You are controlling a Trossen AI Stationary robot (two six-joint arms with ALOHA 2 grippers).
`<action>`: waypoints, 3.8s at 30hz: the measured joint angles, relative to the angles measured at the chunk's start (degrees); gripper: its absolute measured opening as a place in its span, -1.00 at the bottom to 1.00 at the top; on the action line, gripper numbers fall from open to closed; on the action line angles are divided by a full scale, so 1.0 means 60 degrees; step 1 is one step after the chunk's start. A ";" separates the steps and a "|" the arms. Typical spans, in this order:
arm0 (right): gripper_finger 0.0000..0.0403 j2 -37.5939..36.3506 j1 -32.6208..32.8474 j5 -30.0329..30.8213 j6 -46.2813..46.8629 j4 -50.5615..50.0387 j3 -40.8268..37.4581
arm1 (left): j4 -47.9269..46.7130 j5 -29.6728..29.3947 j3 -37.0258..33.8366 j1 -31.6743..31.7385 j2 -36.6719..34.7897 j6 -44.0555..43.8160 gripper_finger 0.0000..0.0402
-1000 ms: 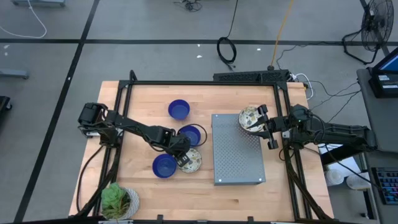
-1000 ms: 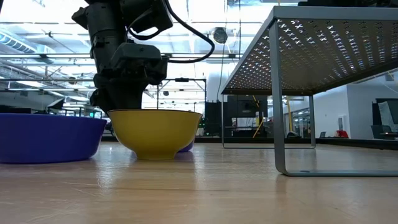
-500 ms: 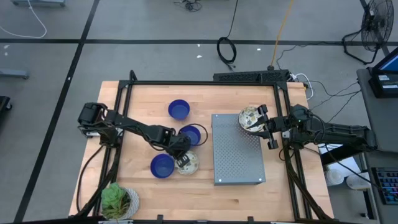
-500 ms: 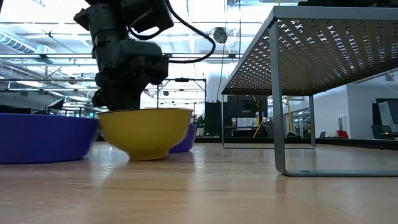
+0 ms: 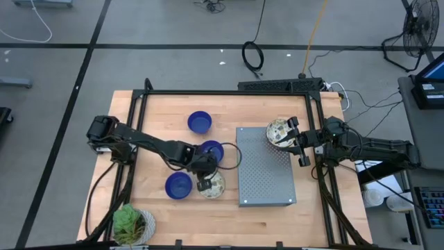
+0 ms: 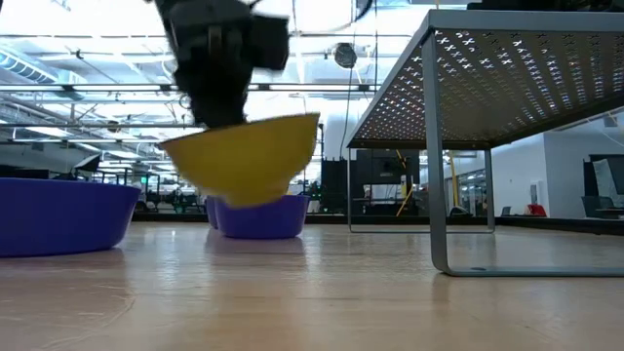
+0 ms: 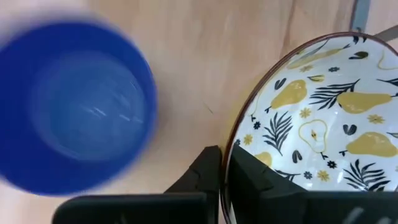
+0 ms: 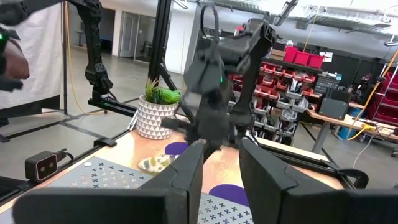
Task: Pick & Place Mini bowls
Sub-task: Stack the yellow bowl on the yellow bowl on the shelf
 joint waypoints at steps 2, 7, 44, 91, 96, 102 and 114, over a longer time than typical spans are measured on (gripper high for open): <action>-0.54 0.0000 -0.0001 0.0003 0.0000 0.0001 0.0000 | -0.0712 -0.0560 0.0675 -0.0102 0.0001 0.0951 -0.92; -0.54 0.0000 0.0000 0.0532 -0.0086 0.0068 0.0000 | -0.1972 -0.3061 0.2681 -0.0367 -0.0004 0.3564 -0.94; 0.16 0.6942 0.0807 0.6240 -0.1892 0.2680 0.3978 | 0.1372 -1.2298 0.4204 0.0403 -0.0601 1.1586 -0.95; -1.00 0.8772 0.0474 0.6936 -0.3499 0.2358 0.5775 | 0.2359 -0.7830 0.4211 -0.0208 -0.0594 0.8099 -0.63; -1.00 0.8612 0.0417 0.6842 -0.3570 0.0264 0.6671 | 0.2301 -0.8603 0.4211 -0.0792 -0.0654 0.7537 -0.62; -1.00 0.8609 0.0112 0.6876 -0.3728 -0.3104 0.8807 | 0.0886 -1.0457 0.4211 -0.1324 -0.0674 0.5921 -0.62; -1.00 0.8387 -0.0936 0.6942 -0.2392 -0.7661 1.2478 | -0.2303 -0.6418 0.4057 -0.0486 -0.0696 0.3192 -0.62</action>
